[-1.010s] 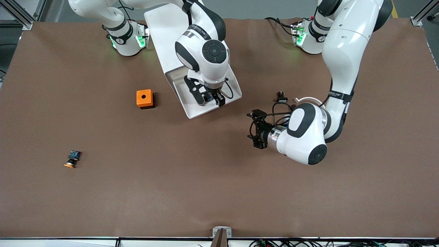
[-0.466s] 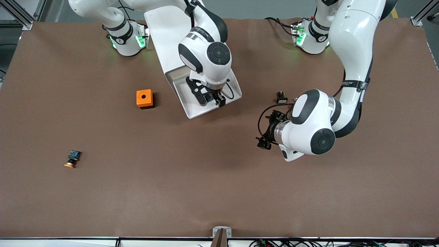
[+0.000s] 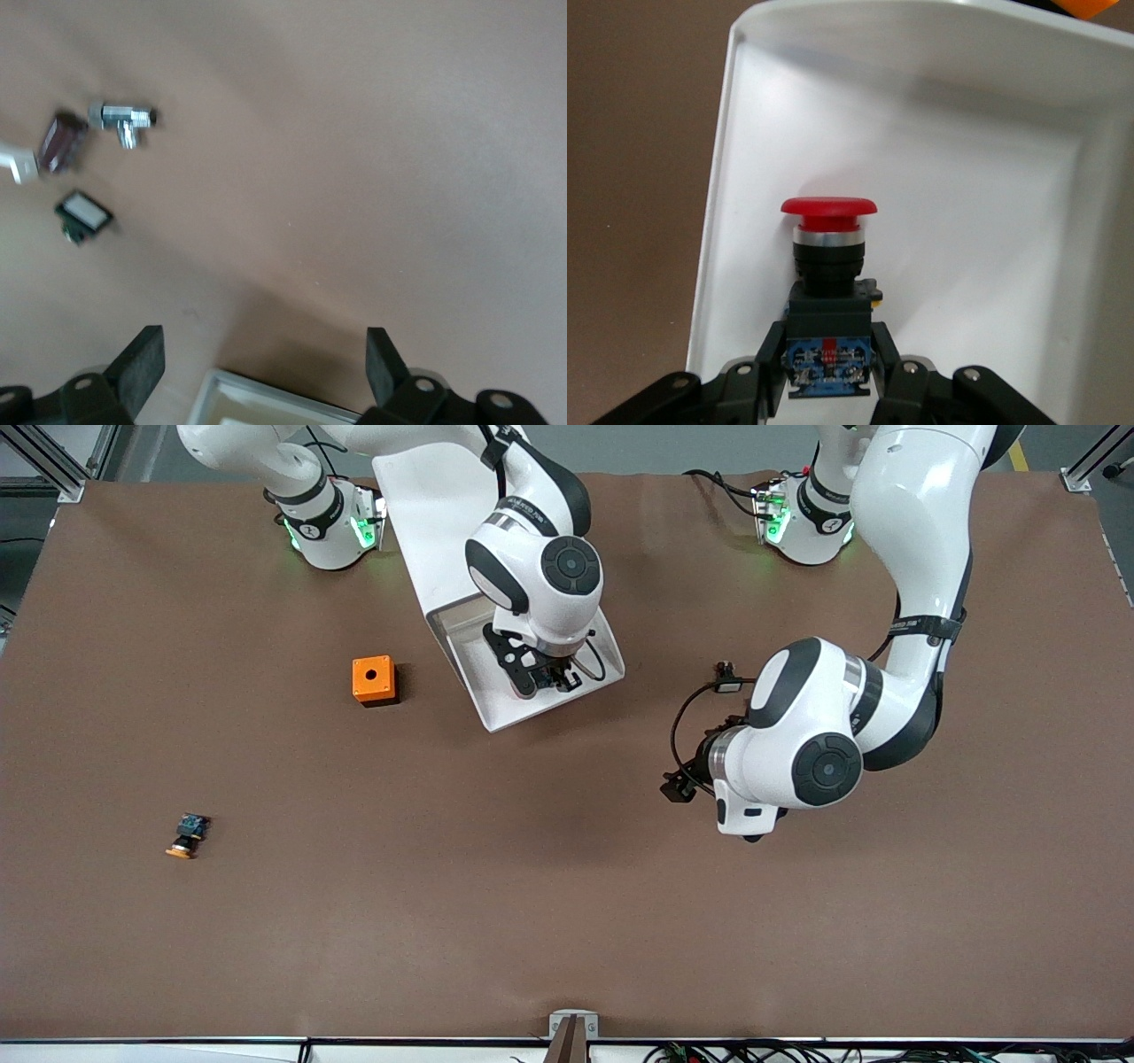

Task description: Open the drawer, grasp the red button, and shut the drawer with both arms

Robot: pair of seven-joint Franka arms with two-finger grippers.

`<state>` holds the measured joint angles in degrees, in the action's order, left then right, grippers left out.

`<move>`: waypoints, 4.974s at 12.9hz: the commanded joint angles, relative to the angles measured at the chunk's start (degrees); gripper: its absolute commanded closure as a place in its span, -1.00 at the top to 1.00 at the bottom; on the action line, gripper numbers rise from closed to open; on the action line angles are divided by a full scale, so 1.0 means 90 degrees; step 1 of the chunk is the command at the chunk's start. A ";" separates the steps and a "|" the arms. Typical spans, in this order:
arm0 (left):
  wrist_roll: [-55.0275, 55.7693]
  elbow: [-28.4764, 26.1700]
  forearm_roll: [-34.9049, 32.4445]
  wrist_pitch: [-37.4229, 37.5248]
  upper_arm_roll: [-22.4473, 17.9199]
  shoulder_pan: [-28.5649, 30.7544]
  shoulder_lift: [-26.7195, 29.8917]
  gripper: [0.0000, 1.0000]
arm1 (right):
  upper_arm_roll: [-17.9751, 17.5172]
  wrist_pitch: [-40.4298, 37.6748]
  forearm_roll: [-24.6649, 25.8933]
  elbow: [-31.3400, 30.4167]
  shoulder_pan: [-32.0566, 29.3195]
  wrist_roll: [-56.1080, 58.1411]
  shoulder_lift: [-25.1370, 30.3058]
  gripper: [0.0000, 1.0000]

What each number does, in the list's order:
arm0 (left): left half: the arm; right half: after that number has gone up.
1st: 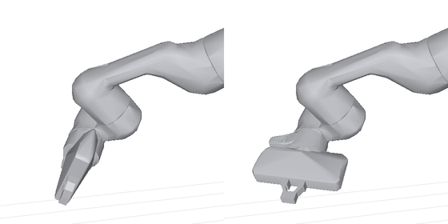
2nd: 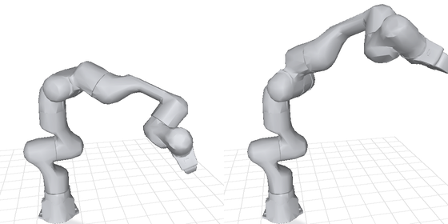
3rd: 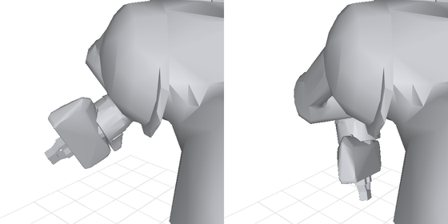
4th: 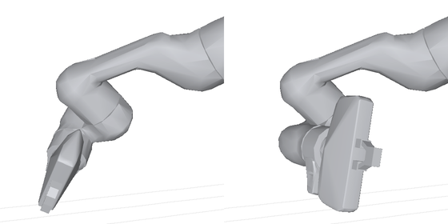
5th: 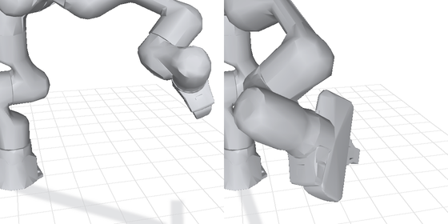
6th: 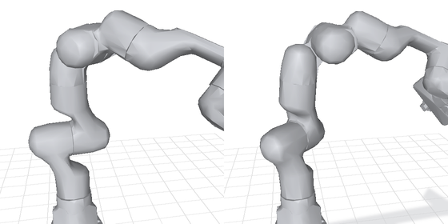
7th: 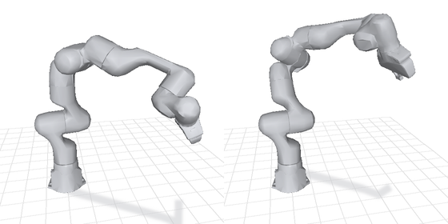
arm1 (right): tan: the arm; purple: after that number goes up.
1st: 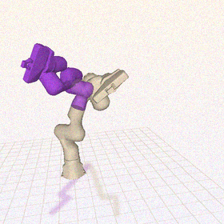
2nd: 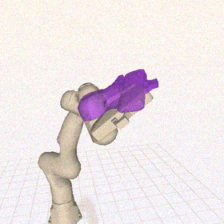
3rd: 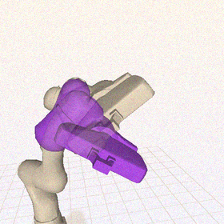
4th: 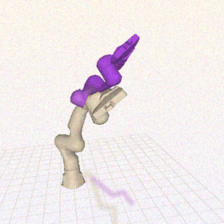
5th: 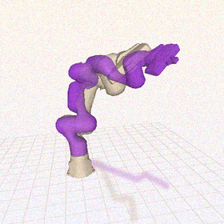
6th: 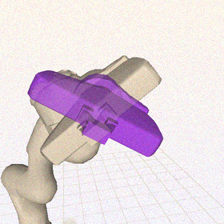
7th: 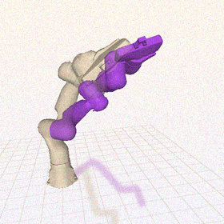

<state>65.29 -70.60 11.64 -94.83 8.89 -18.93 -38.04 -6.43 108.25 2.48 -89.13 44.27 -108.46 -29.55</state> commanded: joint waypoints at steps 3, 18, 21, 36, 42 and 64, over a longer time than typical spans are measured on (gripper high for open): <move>-0.1112 -0.0310 -0.0385 -0.0331 0.0271 -0.0035 0.0126 1.00 | 0.0069 -0.0892 0.0242 0.0818 -0.0055 0.0311 0.0012 -1.00; 0.0703 -0.1521 -0.0229 -0.1837 0.0965 -0.1528 -0.0031 1.00 | 0.0089 0.1139 0.0271 -0.1431 -0.5151 0.9907 0.1057 -1.00; 0.1084 -0.1550 -0.0190 -0.1847 0.1043 -0.1870 -0.0031 1.00 | 0.0089 0.2656 0.0271 -0.2010 -0.5767 1.0974 0.0687 -1.00; 0.2375 -0.1766 -0.0178 -0.2218 0.0713 -0.2067 -0.0012 1.00 | 0.0186 0.4076 0.0506 -0.1933 -0.6091 1.1231 -0.0741 -1.00; 0.1686 -0.1365 -0.2083 -0.2140 0.0301 -0.0409 0.0583 1.00 | 0.0196 0.3696 0.0525 -0.1661 -0.5994 1.1142 -0.0701 1.00; -0.6463 -0.2877 -0.1879 0.0566 -0.0235 0.2251 0.5173 1.00 | -0.0458 -0.1705 0.0398 0.0527 -0.5856 1.2089 0.2228 1.00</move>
<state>9.16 -91.52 -6.05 -89.32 7.59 1.34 3.74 -10.25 94.46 5.97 -86.82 -6.93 -2.17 -8.77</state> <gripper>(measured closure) 0.000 0.000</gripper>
